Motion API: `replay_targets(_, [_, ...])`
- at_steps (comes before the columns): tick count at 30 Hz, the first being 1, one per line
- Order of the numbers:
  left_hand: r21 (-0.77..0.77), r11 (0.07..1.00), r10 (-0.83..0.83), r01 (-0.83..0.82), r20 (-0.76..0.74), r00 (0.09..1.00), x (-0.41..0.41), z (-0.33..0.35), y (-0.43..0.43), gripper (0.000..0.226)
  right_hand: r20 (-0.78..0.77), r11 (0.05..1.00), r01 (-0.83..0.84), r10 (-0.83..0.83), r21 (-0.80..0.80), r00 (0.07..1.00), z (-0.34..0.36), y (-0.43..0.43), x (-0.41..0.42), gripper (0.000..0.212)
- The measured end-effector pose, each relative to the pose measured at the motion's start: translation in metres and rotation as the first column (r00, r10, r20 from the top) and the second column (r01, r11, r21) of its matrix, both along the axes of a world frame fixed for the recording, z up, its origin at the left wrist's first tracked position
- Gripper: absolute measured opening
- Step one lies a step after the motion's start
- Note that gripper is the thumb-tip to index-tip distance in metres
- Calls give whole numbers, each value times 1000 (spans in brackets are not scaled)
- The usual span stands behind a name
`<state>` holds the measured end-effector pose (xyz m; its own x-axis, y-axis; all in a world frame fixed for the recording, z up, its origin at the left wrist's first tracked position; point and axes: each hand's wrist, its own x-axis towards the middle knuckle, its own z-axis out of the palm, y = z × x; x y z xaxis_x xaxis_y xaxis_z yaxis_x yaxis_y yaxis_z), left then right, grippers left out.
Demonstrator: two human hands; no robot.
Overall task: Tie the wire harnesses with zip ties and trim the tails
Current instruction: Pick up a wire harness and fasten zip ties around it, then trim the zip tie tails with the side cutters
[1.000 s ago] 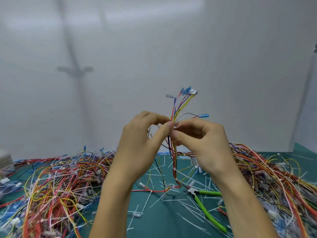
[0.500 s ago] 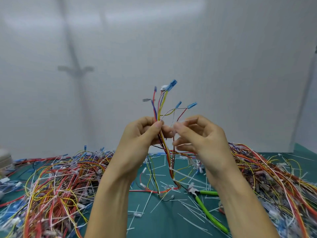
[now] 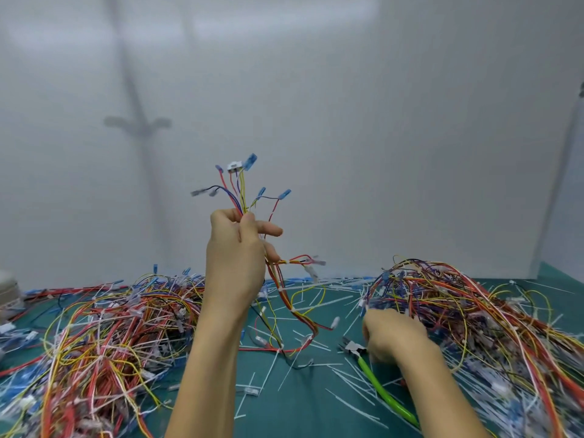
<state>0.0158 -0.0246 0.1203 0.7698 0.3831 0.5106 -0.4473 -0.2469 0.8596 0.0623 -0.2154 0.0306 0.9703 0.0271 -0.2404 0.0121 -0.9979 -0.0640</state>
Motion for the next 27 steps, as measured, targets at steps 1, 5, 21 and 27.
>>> replay_targets(1, [7,1000,-6,6,4,1000,0,0,0,14,-18,1000,9,-10,-17,1000,-7,0,3,40])
replay_targets(5, [23,999,-34,33,10,999,-1,2,-1,13,32,997,64,-63,-31,997,-23,-1,10,44])
replay_targets(21, [27,999,-38,39,-30,999,3,-2,2,12,537,788,-267,-95,556,838,18,10,3,10])
replay_targets(27, [-37,991,-127,126,-32,991,-3,3,-1,12,864,615,-607,-359,503,353,50,12,-17,19])
